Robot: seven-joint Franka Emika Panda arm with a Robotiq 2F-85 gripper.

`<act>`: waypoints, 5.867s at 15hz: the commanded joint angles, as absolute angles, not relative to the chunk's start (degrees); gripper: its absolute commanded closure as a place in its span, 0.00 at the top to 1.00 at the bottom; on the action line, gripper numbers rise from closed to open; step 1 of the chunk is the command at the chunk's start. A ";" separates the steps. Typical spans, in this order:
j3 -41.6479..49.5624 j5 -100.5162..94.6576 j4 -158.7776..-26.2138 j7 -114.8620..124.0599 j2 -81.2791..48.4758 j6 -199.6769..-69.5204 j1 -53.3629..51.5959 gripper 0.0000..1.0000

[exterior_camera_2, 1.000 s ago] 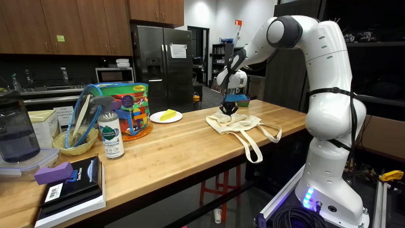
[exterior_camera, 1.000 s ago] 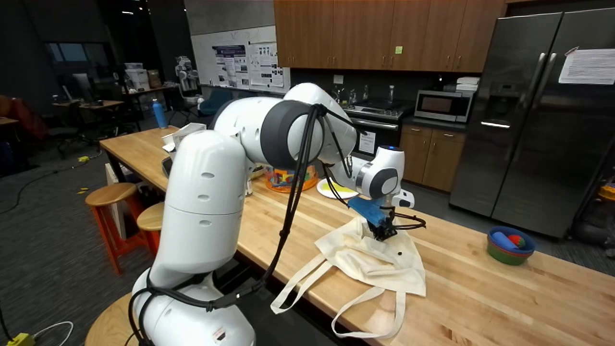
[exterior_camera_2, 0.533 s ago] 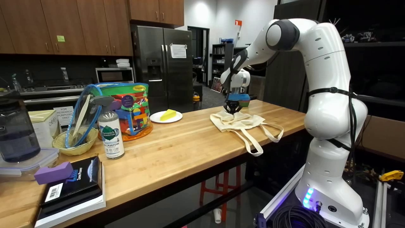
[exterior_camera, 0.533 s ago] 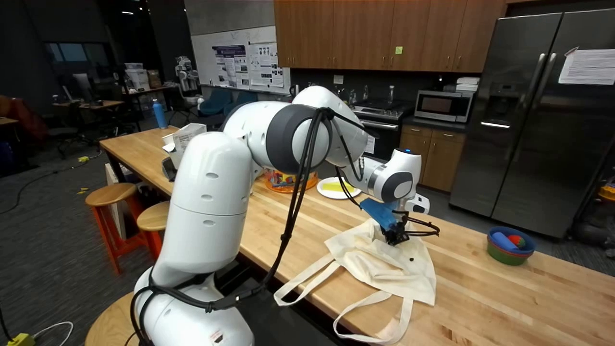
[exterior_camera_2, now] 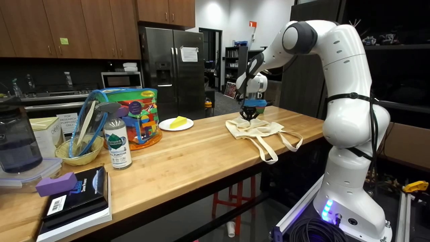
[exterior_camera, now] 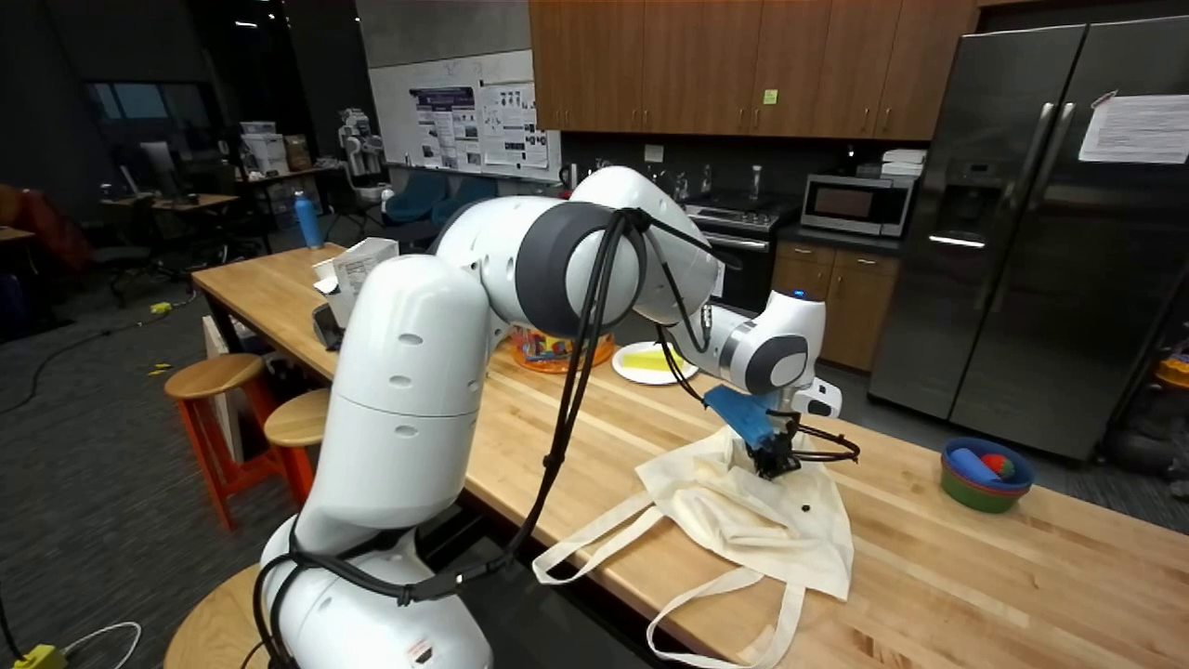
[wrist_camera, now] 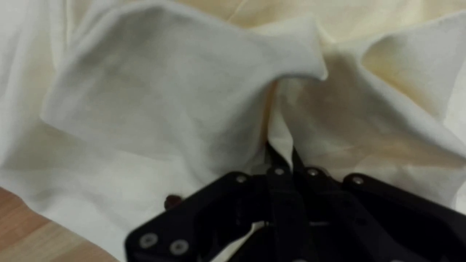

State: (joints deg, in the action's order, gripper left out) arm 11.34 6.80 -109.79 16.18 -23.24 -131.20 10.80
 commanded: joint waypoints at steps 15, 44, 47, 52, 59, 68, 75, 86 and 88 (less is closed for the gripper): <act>2.53 -6.93 -116.75 21.87 -14.06 -137.71 -8.56 0.01; -6.62 -22.33 -129.66 39.09 -3.04 -146.31 -11.36 0.01; -4.66 -21.80 -128.97 39.06 -3.91 -147.43 -9.12 0.01; -1.62 -19.60 -127.62 37.54 -5.59 -147.50 -5.85 0.01; 2.22 -9.22 -121.30 32.27 -10.31 -146.13 -1.52 0.01; 6.05 3.04 -107.91 23.57 -20.11 -143.26 3.89 0.01; 8.88 9.62 -100.88 21.23 -29.84 -140.21 10.06 0.01; 10.35 14.52 -96.17 17.44 -37.97 -144.20 17.91 0.01; 9.51 14.94 -96.32 15.17 -38.09 -145.06 18.40 0.01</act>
